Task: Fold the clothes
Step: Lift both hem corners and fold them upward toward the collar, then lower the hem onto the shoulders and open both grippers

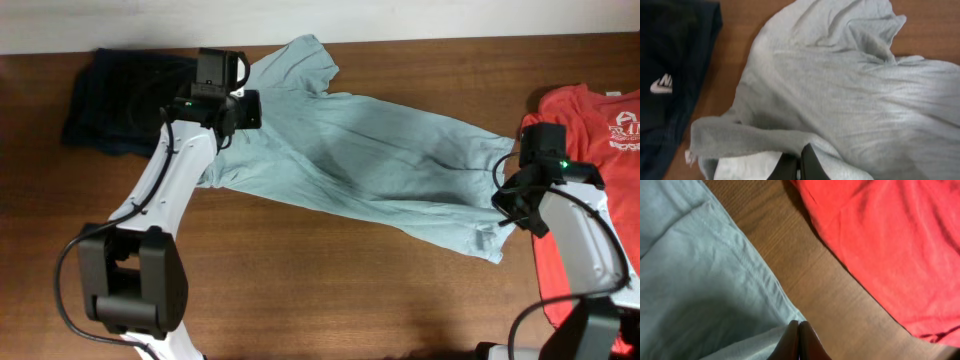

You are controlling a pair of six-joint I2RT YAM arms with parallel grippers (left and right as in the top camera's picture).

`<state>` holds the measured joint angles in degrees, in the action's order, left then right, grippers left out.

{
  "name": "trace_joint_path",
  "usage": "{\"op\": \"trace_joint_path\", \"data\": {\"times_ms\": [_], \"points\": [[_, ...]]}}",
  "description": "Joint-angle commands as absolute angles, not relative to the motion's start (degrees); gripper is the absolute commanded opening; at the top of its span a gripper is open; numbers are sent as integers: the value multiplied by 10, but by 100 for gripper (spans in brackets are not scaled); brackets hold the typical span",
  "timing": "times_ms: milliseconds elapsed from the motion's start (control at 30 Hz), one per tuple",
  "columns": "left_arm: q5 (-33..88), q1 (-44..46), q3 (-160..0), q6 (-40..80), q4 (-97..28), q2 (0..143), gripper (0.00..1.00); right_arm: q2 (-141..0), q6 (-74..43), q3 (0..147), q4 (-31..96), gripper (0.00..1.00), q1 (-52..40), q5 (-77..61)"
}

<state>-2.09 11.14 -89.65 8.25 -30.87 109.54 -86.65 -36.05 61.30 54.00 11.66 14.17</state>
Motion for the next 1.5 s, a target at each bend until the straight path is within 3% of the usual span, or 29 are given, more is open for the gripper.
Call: {"op": "trace_joint_path", "data": {"times_ms": [0,833,933,967,1000,1100,1167,1300,1467], "points": [[-30,117,-909,46,-291,1113,0,-886,-369,622,526,4,113,174],[-74,150,-914,29,-217,1171,0,-896,-369,620,491,4,113,204],[-74,150,-914,29,-214,1184,6,-902,-369,620,481,5,113,204],[-74,150,-914,29,-211,1189,10,-905,-369,620,478,8,113,204],[-73,150,-914,29,-210,1190,24,-910,-369,620,474,17,113,204],[-74,150,-915,29,-197,1191,59,-924,-356,620,456,72,113,204],[-74,148,-934,30,-204,1190,70,-932,-327,620,434,99,113,207],[-74,137,-1019,34,-284,1190,75,-929,-286,633,412,99,113,204],[-73,110,-1106,101,-458,1190,76,-922,-227,703,504,99,113,106]]}}
